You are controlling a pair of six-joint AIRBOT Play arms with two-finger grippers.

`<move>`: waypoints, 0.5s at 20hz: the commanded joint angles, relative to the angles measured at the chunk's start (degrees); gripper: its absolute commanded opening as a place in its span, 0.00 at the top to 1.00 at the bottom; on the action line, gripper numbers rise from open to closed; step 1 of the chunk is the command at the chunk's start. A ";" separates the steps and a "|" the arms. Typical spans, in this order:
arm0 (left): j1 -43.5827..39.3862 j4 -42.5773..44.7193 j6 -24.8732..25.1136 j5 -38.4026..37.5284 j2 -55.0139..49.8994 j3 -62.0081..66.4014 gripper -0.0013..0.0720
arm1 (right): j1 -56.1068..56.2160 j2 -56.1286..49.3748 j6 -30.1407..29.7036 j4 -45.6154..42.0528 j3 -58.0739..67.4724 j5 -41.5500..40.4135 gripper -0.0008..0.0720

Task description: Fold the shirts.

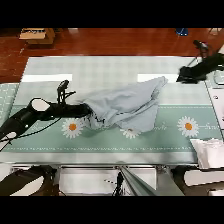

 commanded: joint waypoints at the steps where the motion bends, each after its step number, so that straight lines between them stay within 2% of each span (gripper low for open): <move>1: 4.24 0.09 -0.04 -7.43 0.55 2.21 0.17 | -6.84 4.90 -1.27 -5.84 -0.46 8.07 0.39; 3: 10.67 2.01 0.00 -14.69 2.95 4.81 0.15 | -11.72 7.80 -1.31 1.09 -3.69 8.07 0.39; 7: 25.44 9.53 -0.26 -27.76 9.27 5.90 0.15 | -16.59 14.05 -1.55 4.39 -13.94 4.24 0.39; 8: 27.28 9.62 -0.26 -31.04 9.40 4.76 0.15 | -16.85 15.21 -1.92 5.14 -16.50 2.82 0.39; 10: 26.38 8.44 -0.22 -32.83 9.35 0.98 0.15 | -16.76 16.59 -2.43 6.08 -20.59 0.92 0.39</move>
